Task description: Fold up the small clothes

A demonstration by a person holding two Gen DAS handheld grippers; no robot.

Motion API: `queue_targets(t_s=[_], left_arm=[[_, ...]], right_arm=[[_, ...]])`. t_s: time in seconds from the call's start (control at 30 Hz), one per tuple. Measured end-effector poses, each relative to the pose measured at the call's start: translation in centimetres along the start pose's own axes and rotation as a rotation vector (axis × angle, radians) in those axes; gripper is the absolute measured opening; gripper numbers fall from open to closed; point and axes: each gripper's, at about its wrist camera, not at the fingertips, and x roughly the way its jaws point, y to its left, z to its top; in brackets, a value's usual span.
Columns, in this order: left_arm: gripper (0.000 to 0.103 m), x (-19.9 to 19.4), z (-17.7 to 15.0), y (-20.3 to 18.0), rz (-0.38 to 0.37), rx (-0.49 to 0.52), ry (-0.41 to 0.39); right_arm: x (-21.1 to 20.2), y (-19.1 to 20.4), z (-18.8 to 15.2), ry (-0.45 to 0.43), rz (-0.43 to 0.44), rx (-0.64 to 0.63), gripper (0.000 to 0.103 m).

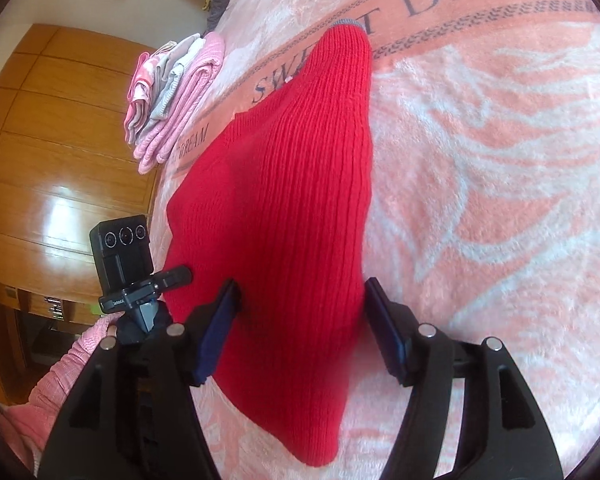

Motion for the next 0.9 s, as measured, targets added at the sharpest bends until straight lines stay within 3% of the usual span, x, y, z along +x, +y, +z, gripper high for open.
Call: queue_targets(t_s=[0.13,0.33,0.4,0.43,0.5,0.53,0.63,0.73,0.83,0.9], left_arm=[[0.055,-0.5,-2.3,-0.7,0.026,0.007,0.022],[0.058,0.1,-4.5,-1.7,0.04,0.015,0.042],[0.058,0.5,-4.2,-2.0,0.041,0.012,0.046],[0.056,0.6,-4.2,-2.1,0.036,0.001,0.052],[0.028,1.3,-3.8,-2.3,0.022,-0.039,0.085],[0.025,1.0,-4.4,-1.9,0.026,-0.054,0.097],[0.023,0.1,-4.4,-1.9,0.023,-0.067,0.083],[0.023,-0.5,-4.4,-3.0,0.058,-0.017,0.058],[0.023,0.3,-4.9,-2.1,0.111,-0.01,0.083],[0.023,0.6,-5.3,-1.1,0.089,-0.027,0.075]], right_arm=[[-0.6,0.0,-3.3,0.013,-0.015,-0.025,0.064],[-0.2,-0.1,-6.6,0.011,0.032,-0.042,0.06],[0.2,0.2,-6.7,0.015,0.048,-0.041,0.041],[0.4,0.1,-6.8,0.025,0.061,-0.032,0.036],[0.6,0.3,-6.9,0.028,0.067,-0.029,0.023],[0.4,0.4,-6.9,0.026,0.079,-0.023,0.022],[-1.1,1.7,-6.9,-0.004,0.12,-0.031,0.019],[-1.3,2.3,-7.1,-0.001,0.073,-0.063,0.018],[0.4,0.8,-7.5,0.036,0.029,-0.026,0.018],[0.9,-0.3,-7.9,0.033,0.036,-0.014,0.016]])
